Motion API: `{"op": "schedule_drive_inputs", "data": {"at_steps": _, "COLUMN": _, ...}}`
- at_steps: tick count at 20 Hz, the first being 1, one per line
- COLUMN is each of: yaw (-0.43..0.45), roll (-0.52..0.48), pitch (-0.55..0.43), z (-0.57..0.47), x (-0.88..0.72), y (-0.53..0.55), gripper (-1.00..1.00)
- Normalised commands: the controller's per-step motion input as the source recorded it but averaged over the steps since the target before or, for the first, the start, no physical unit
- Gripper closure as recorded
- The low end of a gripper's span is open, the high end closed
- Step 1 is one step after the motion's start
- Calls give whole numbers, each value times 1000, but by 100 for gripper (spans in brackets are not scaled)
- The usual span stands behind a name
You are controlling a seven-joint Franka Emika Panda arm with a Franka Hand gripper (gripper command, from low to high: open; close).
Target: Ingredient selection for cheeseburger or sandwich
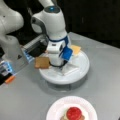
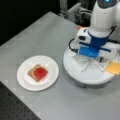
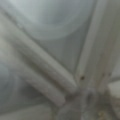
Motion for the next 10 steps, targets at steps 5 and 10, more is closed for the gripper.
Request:
{"op": "schedule_drive_inputs", "data": {"at_steps": 5, "yaw": 524, "roll": -130, "pitch": 14, "z": -13, "x": 59, "y": -65, "gripper": -100}}
{"op": "schedule_drive_inputs", "data": {"at_steps": 10, "yaw": 485, "roll": 2, "pitch": 14, "z": -92, "x": 87, "y": 128, "gripper": -100}}
